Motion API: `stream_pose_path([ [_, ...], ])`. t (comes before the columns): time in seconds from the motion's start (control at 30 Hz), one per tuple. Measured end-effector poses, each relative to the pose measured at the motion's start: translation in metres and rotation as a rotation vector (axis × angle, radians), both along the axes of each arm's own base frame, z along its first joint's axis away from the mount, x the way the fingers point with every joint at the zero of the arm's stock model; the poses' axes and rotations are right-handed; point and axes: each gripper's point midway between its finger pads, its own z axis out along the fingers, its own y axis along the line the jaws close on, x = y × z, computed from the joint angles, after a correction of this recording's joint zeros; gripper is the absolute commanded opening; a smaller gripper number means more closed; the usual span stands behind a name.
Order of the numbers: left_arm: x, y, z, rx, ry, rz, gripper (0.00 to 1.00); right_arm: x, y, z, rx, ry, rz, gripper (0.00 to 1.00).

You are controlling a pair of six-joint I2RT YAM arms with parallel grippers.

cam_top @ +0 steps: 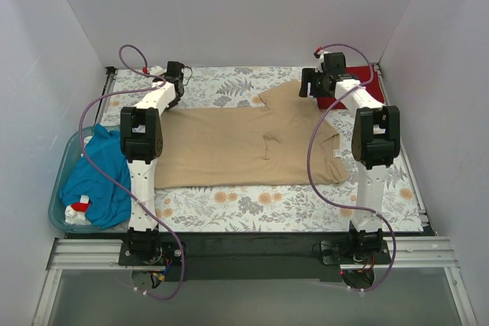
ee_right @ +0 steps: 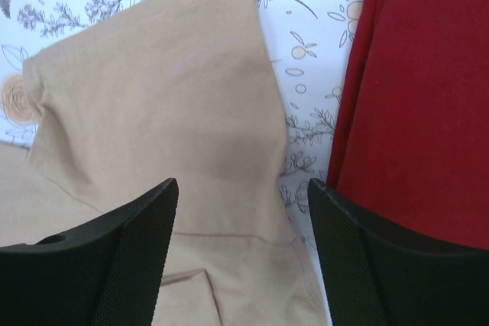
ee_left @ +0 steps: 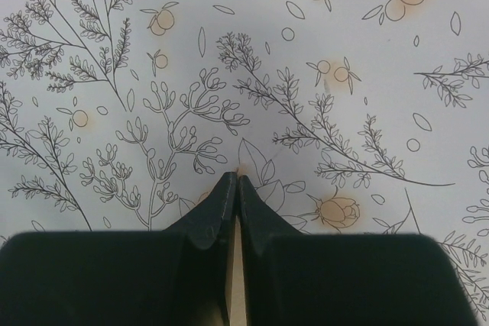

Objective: Fold and stack the t-shirts
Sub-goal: Fold the tshirt

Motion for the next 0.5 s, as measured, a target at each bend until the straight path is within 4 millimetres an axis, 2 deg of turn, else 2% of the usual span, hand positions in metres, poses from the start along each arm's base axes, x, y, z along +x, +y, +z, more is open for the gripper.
stream_pose_path([
  [0.1,0.000,0.001,0.000,0.000,0.000,0.003,0.00,0.009,0.001,-0.007,0.000,0.001,0.000,0.66],
  [0.4,0.000,0.006,0.000,-0.013,-0.002,0.009,0.00,0.007,-0.004,-0.044,-0.029,0.074,-0.018,0.61],
  [0.5,0.000,0.007,0.000,-0.020,-0.005,0.008,0.00,0.010,-0.004,-0.048,-0.032,0.079,-0.021,0.61],
])
